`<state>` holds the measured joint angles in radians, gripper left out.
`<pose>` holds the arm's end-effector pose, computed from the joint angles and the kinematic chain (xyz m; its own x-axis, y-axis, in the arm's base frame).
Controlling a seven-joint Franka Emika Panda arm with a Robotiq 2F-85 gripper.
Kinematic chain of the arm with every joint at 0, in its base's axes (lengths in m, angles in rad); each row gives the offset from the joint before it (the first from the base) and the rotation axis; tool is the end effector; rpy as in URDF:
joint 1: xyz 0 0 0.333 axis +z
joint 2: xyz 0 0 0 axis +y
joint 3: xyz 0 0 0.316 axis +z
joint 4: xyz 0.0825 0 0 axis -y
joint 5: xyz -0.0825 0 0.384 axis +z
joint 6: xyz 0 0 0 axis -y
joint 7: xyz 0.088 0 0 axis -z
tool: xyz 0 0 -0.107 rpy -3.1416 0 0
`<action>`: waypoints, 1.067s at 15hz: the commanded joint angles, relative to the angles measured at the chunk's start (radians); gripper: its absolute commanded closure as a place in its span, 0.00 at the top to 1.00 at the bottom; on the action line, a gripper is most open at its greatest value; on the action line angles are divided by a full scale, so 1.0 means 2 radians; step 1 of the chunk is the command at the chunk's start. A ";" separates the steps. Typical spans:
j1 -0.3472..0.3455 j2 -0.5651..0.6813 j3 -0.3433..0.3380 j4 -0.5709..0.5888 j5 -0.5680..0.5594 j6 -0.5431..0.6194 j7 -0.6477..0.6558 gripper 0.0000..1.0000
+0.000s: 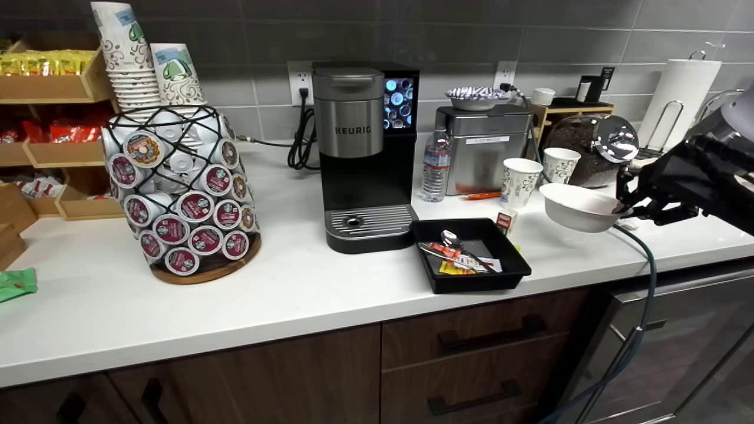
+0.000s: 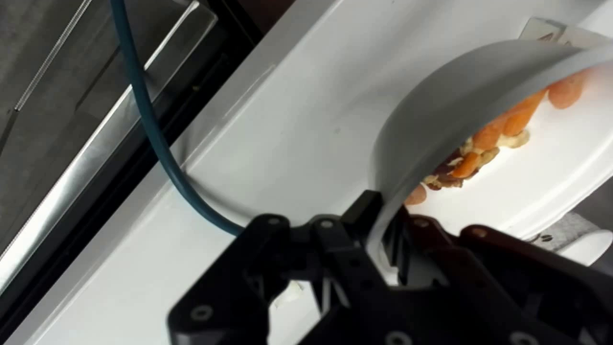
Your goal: Move the white bowl forwards.
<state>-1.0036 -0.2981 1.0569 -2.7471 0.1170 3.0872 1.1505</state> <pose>0.4315 0.0017 0.3217 0.2963 -0.8784 0.3750 -0.8268 -0.4324 -0.3597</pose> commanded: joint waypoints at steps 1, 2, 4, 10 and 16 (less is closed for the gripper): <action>-0.095 -0.051 0.098 0.000 -0.020 -0.009 0.053 0.02; -0.117 -0.058 0.125 0.000 -0.020 -0.006 0.059 0.02; -0.162 -0.067 0.177 0.006 -0.018 -0.004 0.067 0.02; -0.293 -0.084 0.317 0.045 -0.005 0.015 0.097 0.33; -0.273 -0.066 0.281 0.069 0.015 -0.034 0.051 0.77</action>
<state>-1.6244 -0.4454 1.6949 -2.6257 0.1109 3.0919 1.3071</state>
